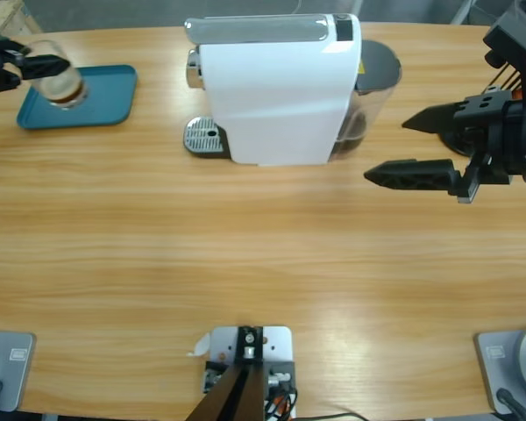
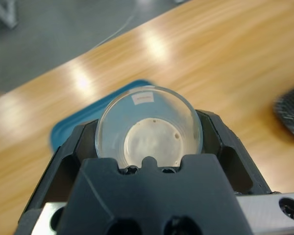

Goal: Pour coffee

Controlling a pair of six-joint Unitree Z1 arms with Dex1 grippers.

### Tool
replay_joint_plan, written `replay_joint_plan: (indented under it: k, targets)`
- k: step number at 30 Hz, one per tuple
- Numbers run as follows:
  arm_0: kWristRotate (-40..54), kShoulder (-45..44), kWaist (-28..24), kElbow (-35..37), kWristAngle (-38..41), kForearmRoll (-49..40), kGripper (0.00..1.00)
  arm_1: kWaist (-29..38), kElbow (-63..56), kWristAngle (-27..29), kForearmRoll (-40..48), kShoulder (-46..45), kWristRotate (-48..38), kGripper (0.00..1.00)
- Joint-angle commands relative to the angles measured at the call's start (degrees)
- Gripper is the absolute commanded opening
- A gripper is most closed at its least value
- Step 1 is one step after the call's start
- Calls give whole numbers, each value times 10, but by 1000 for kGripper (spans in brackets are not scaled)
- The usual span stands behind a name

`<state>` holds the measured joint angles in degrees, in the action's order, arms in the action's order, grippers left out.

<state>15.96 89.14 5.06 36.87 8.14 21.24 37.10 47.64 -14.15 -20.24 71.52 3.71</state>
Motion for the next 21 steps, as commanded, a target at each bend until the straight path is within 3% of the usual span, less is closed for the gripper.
replay_joint_plan:
  k: [1, 9, 18, 19, 21]
  targets:
    - [-48, 87, -32, 16, -69, 24, 342, -4, -19, -16, 15, 37, -8, 1000]
    - [-56, 170, -26, 67, -70, 65, 342, -4, -18, -18, 18, 54, -8, 1000]
    - [-59, 214, -16, 67, -70, 92, 347, -5, -10, -17, 21, 65, -8, 1000]
    - [-59, 216, -15, 69, -69, 92, 396, -5, -10, -17, 21, 64, -8, 1000]
    - [-58, 216, -15, 71, -69, 92, 919, -5, -9, -17, 21, 64, -8, 1000]
